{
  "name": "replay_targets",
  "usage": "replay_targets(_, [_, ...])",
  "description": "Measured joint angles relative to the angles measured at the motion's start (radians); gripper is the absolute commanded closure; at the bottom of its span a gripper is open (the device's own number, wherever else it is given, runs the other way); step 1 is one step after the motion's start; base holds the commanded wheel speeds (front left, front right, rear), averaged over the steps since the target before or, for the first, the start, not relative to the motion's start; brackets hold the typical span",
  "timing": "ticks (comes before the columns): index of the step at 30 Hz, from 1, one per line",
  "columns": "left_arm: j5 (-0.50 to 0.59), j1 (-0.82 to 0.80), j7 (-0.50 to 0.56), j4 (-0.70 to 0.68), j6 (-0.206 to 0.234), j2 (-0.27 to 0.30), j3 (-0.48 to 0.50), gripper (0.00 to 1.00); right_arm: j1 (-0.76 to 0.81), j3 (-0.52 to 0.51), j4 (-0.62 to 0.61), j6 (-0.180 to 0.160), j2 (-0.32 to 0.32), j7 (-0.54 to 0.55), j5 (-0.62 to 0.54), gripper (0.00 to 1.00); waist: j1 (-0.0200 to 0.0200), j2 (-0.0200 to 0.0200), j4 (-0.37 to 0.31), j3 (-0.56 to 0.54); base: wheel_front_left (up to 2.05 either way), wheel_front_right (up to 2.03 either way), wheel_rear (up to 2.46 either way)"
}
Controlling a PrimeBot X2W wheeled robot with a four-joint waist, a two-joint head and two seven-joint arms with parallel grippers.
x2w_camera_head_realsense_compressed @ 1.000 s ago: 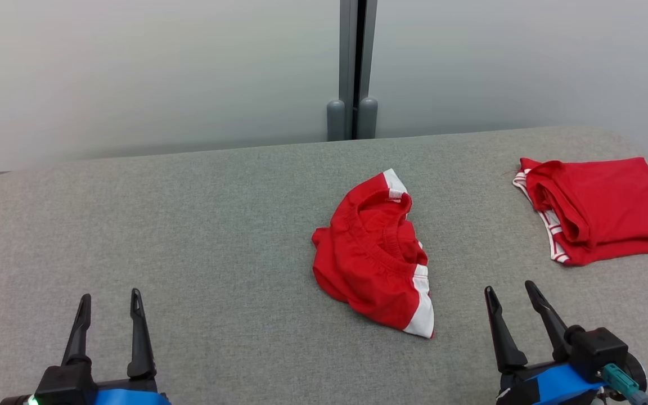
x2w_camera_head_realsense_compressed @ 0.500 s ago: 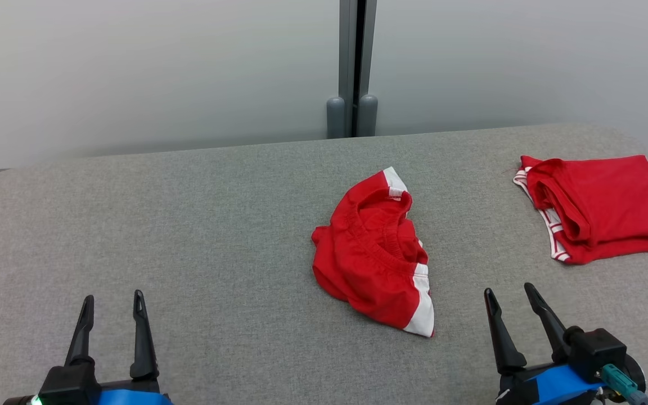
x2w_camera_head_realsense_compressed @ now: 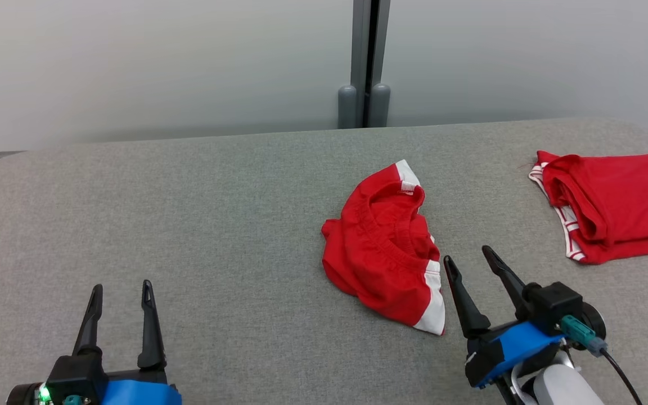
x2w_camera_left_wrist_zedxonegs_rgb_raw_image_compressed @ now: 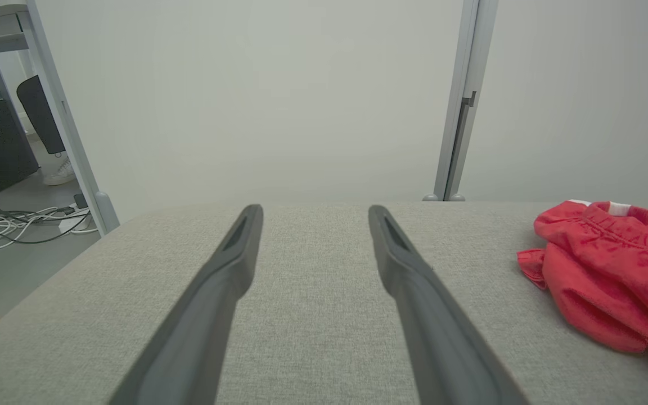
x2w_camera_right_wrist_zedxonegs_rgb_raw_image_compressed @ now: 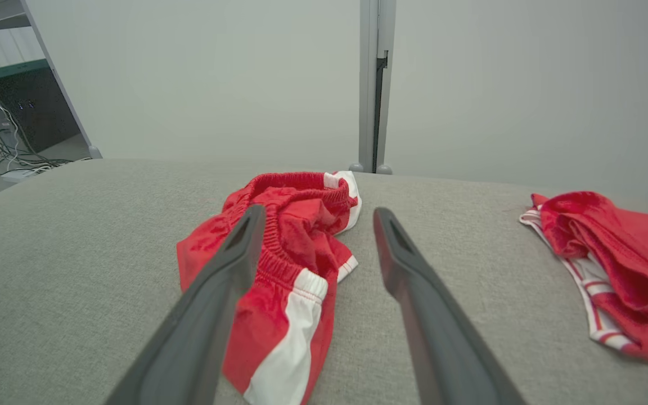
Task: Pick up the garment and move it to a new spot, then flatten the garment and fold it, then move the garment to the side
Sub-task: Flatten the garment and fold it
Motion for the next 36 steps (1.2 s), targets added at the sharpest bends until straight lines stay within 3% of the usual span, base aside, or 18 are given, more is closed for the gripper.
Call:
replay_targets(15, [0.010,-0.059,0.000,0.021,-0.024,-0.012,-0.002,0.00,-0.170,0.062,0.378,0.000,-0.017,-0.014,0.051,0.00,0.0001,0.0001,0.074,0.061,0.00,0.00,0.00])
replay_targets(23, [0.017,-0.072,0.000,0.028,-0.030,-0.017,-0.002,0.00,-0.219,0.099,0.472,0.000,-0.003,-0.019,0.098,0.00,0.0001,0.0001,0.098,0.085,0.00,0.00,0.00])
replay_targets(24, [0.018,-0.073,0.000,0.028,-0.030,-0.018,-0.003,0.00,-0.223,0.105,0.472,0.000,-0.002,-0.019,0.110,0.07,0.0001,0.0001,0.100,0.086,0.00,0.00,0.00])
replay_targets(25, [0.018,-0.073,0.000,0.028,-0.030,-0.019,-0.003,0.00,-0.225,0.110,0.470,0.000,0.000,-0.019,0.119,0.73,0.0001,0.0000,0.102,0.087,0.00,0.00,0.00])
replay_targets(26, [0.018,-0.073,0.000,0.029,-0.030,-0.020,-0.004,0.00,-0.225,0.114,0.465,0.000,0.001,-0.019,0.123,1.00,0.0001,0.0001,0.103,0.087,0.00,0.00,0.00])
replay_targets(36, [0.020,-0.076,0.000,0.042,-0.033,-0.025,-0.005,0.00,-0.225,0.114,0.283,0.000,-0.017,-0.020,0.112,1.00,0.0001,0.0001,0.111,0.068,0.00,0.00,0.00])
